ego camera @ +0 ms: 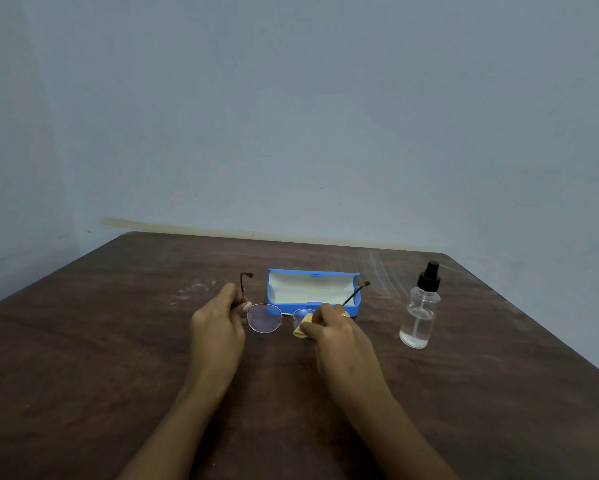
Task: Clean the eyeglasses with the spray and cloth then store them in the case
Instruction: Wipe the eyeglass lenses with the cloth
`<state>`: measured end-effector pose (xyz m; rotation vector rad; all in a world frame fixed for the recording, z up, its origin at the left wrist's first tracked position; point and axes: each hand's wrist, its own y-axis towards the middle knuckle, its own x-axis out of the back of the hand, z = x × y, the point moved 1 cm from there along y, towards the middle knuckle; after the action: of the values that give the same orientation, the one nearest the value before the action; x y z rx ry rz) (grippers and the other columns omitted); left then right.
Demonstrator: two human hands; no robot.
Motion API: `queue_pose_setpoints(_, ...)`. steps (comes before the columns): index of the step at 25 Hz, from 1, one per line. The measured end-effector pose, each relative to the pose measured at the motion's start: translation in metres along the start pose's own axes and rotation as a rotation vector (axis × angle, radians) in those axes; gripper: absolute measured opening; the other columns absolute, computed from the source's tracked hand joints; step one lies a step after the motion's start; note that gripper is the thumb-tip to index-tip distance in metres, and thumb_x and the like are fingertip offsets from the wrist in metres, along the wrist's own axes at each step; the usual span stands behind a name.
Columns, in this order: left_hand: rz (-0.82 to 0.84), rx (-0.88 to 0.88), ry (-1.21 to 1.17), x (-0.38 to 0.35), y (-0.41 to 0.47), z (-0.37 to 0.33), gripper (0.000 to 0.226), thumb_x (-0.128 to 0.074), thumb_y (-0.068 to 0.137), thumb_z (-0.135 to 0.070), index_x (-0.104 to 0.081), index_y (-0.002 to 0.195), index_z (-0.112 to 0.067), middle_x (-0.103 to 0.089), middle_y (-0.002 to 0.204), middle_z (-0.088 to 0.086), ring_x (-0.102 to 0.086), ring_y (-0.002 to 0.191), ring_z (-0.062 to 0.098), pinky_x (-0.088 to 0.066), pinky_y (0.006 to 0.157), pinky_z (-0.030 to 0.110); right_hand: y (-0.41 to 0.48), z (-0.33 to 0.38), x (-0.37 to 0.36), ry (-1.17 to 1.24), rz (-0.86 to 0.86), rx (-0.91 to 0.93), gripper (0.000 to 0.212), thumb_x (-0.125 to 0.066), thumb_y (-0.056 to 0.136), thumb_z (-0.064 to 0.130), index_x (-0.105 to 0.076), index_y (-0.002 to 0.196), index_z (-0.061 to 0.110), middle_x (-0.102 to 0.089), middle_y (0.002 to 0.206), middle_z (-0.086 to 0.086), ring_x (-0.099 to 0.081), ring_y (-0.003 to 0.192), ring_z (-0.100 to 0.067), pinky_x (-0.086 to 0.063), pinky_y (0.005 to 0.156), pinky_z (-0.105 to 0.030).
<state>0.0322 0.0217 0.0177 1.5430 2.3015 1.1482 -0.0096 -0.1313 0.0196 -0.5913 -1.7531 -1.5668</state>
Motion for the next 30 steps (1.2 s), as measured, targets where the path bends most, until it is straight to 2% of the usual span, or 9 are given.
queue_pose_setpoints(7, -0.029, 0.021, 0.007, 0.002, 0.001, 0.002, 0.024, -0.05, 0.08, 0.01, -0.046, 0.064, -0.008, -0.065, 0.066, 0.013, -0.066, 0.066, 0.031, -0.048, 0.059, 0.036, -0.001, -0.004, 0.006, -0.019, -0.054, -0.107, 0.036, -0.086, 0.029, 0.009, -0.069, 0.057, 0.025, -0.059, 0.057, 0.009, -0.059, 0.055, -0.01, -0.037, 0.037, -0.017)
queue_pose_setpoints(10, -0.03, 0.021, 0.009, 0.003, 0.0, 0.0, 0.027, -0.052, 0.08, 0.009, -0.046, 0.064, -0.012, -0.062, 0.061, 0.0, -0.065, 0.059, 0.013, -0.044, 0.056, 0.018, -0.003, -0.017, 0.003, 0.105, -0.177, -0.221, 0.034, -0.077, 0.049, -0.006, -0.073, 0.074, 0.017, -0.064, 0.07, 0.001, -0.061, 0.062, -0.019, -0.046, 0.045, -0.024)
queue_pose_setpoints(12, -0.039, 0.021, 0.007, 0.004, 0.0, -0.001, 0.025, -0.054, 0.081, 0.008, -0.049, 0.066, -0.012, -0.059, 0.06, -0.009, -0.063, 0.069, -0.001, -0.042, 0.055, 0.006, -0.002, -0.024, 0.006, 0.343, -0.25, -0.339, 0.029, -0.063, 0.073, -0.008, -0.071, 0.091, 0.013, -0.066, 0.085, -0.003, -0.061, 0.076, -0.024, -0.051, 0.06, -0.032)
queue_pose_setpoints(13, -0.043, 0.026, 0.002, 0.005, 0.0, -0.001, 0.025, -0.054, 0.081, 0.007, -0.05, 0.067, -0.013, -0.057, 0.06, -0.012, -0.06, 0.07, -0.01, -0.041, 0.054, 0.002, 0.0, -0.026, 0.008, 0.443, -0.276, -0.382, 0.027, -0.058, 0.08, -0.006, -0.07, 0.096, 0.012, -0.065, 0.09, -0.004, -0.06, 0.08, -0.023, -0.051, 0.066, -0.028)
queue_pose_setpoints(15, -0.043, 0.041, -0.005, 0.005, 0.0, 0.0, 0.023, -0.056, 0.082, 0.005, -0.052, 0.069, -0.014, -0.057, 0.059, -0.015, -0.058, 0.065, -0.017, -0.039, 0.054, -0.001, 0.002, -0.029, 0.012, 0.58, -0.348, -0.452, 0.024, -0.056, 0.083, -0.004, -0.07, 0.099, 0.009, -0.063, 0.088, 0.0, -0.058, 0.078, -0.014, -0.043, 0.07, -0.006)
queue_pose_setpoints(17, -0.046, 0.074, -0.015, 0.005, 0.0, 0.001, 0.018, -0.058, 0.083, 0.0, -0.057, 0.072, -0.013, -0.057, 0.058, -0.014, -0.058, 0.06, -0.016, -0.04, 0.053, -0.001, 0.004, -0.03, 0.016, 0.689, -0.387, -0.531, 0.021, -0.057, 0.084, -0.003, -0.069, 0.099, 0.005, -0.059, 0.086, 0.003, -0.055, 0.077, -0.008, -0.037, 0.067, 0.001)
queue_pose_setpoints(23, -0.014, 0.297, -0.181, 0.007, 0.002, 0.004, 0.027, -0.058, 0.084, -0.006, -0.055, 0.066, -0.026, -0.062, 0.056, -0.005, -0.058, 0.042, -0.006, -0.043, 0.051, 0.003, 0.001, -0.036, 0.011, 0.951, -0.429, -0.682, 0.018, -0.055, 0.087, 0.004, -0.065, 0.102, 0.005, -0.062, 0.096, -0.003, -0.056, 0.089, -0.014, -0.04, 0.07, -0.009)
queue_pose_setpoints(27, 0.022, 0.526, -0.492, 0.01, 0.001, 0.008, 0.007, -0.058, 0.083, -0.003, -0.063, 0.08, -0.006, -0.064, 0.042, -0.006, -0.056, 0.038, 0.001, -0.047, 0.047, 0.009, 0.0, -0.035, 0.008, 1.078, -0.429, -0.649, 0.018, -0.056, 0.087, 0.006, -0.065, 0.101, 0.01, -0.063, 0.094, 0.0, -0.058, 0.085, -0.006, -0.044, 0.069, -0.004)
queue_pose_setpoints(30, 0.073, 0.682, -0.73, 0.014, -0.001, 0.004, 0.014, -0.053, 0.084, 0.003, -0.061, 0.073, -0.002, -0.064, 0.042, -0.004, -0.06, 0.041, 0.002, -0.049, 0.046, 0.007, -0.001, -0.029, 0.007, 1.109, -0.409, -0.569, 0.019, -0.057, 0.087, 0.004, -0.064, 0.096, 0.018, -0.062, 0.091, 0.003, -0.057, 0.083, 0.005, -0.043, 0.071, -0.004)
